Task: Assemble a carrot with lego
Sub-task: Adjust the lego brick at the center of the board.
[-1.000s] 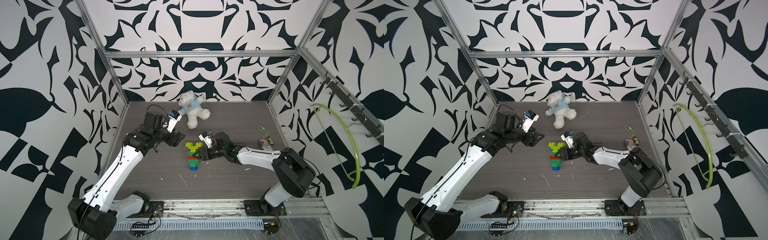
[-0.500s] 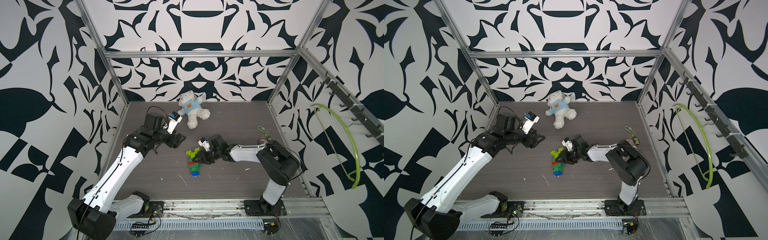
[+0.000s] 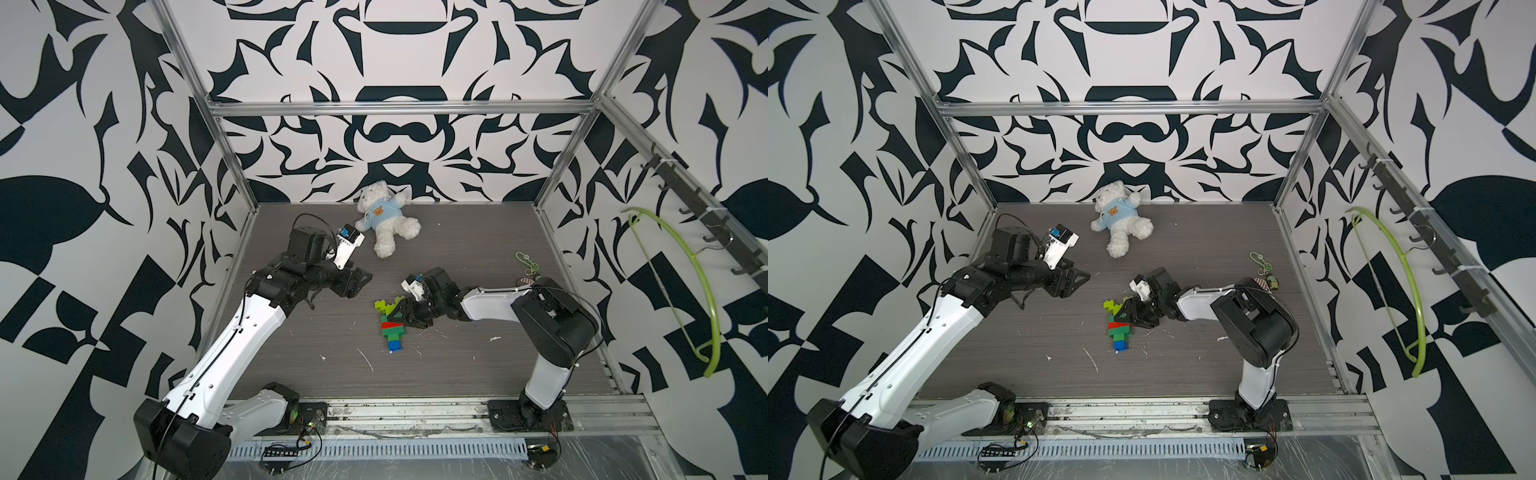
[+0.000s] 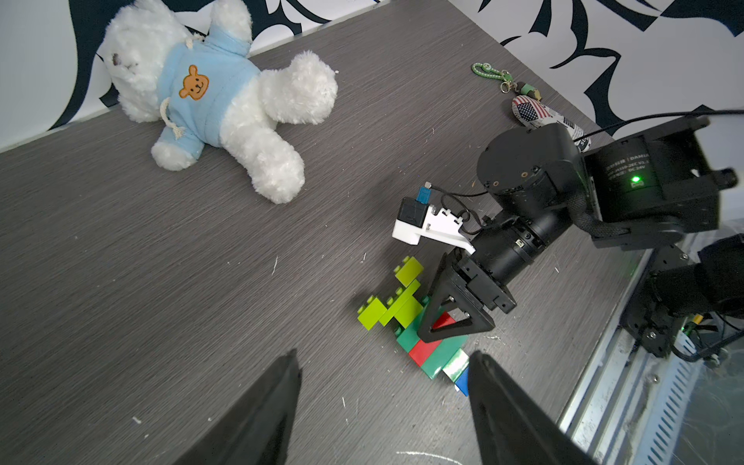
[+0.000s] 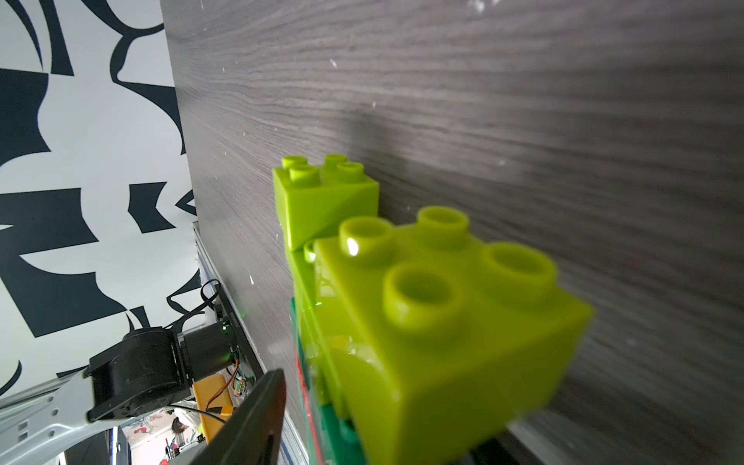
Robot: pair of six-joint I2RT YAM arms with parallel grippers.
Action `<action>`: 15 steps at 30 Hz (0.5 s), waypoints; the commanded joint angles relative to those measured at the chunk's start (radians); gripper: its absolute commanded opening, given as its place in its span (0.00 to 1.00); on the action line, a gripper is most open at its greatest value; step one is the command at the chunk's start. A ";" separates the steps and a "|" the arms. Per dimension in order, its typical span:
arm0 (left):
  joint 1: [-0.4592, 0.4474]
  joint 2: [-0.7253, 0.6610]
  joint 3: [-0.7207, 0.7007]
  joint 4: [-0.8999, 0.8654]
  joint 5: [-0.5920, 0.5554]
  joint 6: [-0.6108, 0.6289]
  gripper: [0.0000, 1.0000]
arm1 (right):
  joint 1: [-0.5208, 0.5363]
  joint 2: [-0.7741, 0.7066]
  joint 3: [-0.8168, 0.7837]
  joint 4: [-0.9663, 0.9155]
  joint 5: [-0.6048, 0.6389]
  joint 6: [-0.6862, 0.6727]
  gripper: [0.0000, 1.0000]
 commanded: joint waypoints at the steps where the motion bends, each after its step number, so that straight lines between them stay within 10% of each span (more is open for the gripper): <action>1: 0.002 -0.027 -0.026 0.010 0.022 -0.002 0.73 | -0.012 -0.057 -0.010 -0.035 0.012 -0.024 0.61; 10: 0.003 -0.063 -0.063 0.076 -0.032 -0.089 0.73 | -0.063 -0.180 -0.007 -0.270 0.094 -0.148 0.64; 15: 0.002 -0.130 -0.184 0.281 -0.283 -0.294 0.75 | -0.101 -0.376 0.088 -0.562 0.425 -0.354 0.64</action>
